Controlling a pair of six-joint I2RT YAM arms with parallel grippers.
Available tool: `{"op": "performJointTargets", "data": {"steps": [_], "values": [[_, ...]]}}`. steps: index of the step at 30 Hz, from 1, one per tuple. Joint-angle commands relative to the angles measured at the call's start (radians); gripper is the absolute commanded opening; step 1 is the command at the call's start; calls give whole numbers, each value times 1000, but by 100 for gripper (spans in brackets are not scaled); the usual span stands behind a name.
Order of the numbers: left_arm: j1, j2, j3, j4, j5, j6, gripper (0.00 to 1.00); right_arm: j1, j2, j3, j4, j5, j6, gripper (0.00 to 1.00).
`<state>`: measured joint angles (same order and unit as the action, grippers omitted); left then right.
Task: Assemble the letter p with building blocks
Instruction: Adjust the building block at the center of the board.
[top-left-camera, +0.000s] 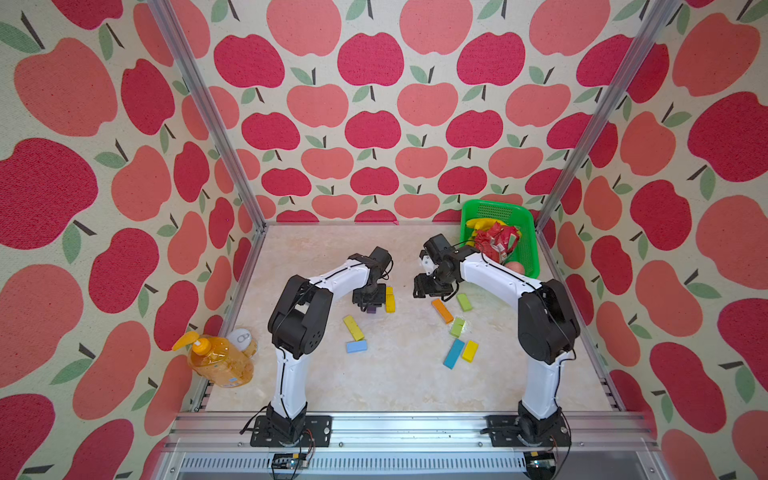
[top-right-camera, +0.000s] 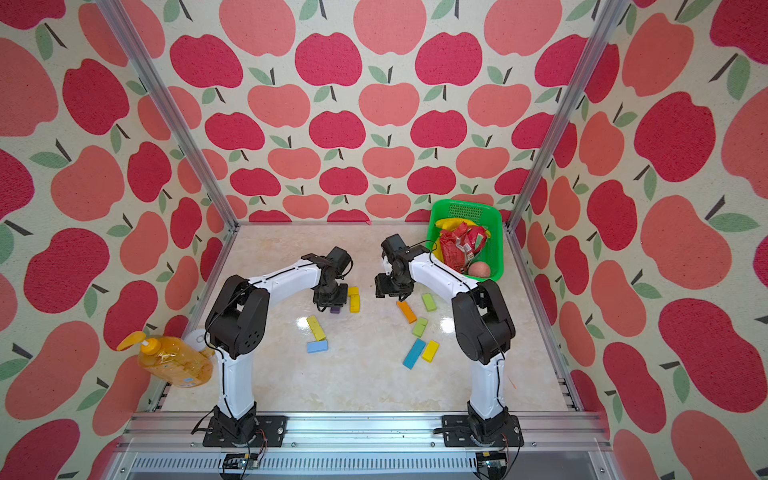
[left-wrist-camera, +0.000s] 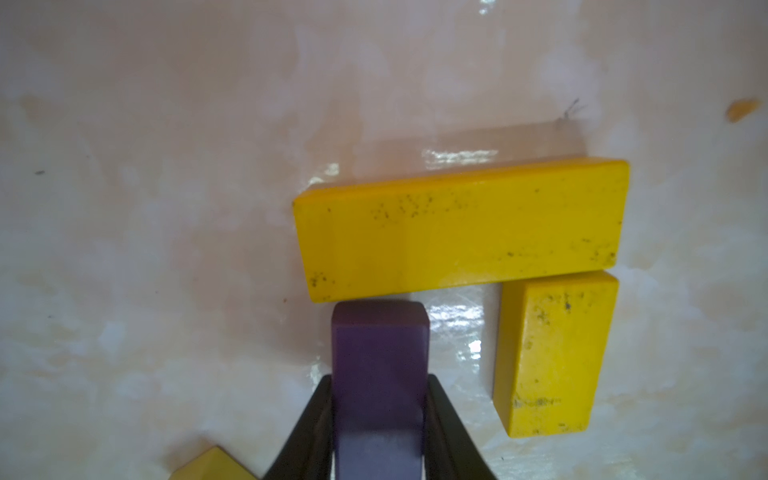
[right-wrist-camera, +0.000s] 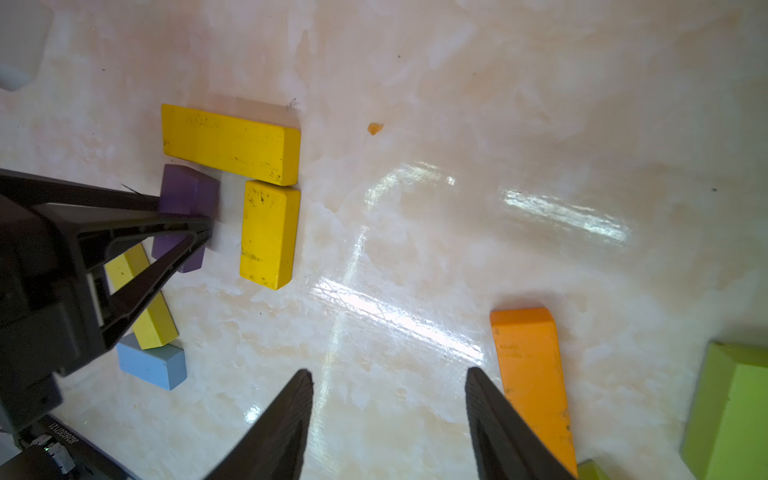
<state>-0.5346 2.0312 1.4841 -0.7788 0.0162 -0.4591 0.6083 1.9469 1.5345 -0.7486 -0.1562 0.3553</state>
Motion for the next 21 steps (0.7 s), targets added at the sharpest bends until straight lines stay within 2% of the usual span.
{"op": "performJointTargets", "data": {"steps": [1, 5, 13, 17, 19, 21], "values": [[1, 29, 34, -40, 12, -23, 36, -9, -32, -12, -12, -19, -23, 62], [1, 34, 44, -51, 12, -26, 41, -12, -25, -7, -16, -23, -26, 62], [1, 16, 33, -46, 2, -35, 44, -12, -34, -7, -14, -28, -26, 62], [-13, -114, -69, 70, -26, -44, 52, -10, -75, -7, -1, -32, -35, 62], [-20, -192, -119, 112, -64, -48, 60, -7, -91, -3, 9, -47, -37, 61], [-19, -251, -153, 128, -95, -42, 64, 7, -88, 20, 5, -67, -35, 59]]}}
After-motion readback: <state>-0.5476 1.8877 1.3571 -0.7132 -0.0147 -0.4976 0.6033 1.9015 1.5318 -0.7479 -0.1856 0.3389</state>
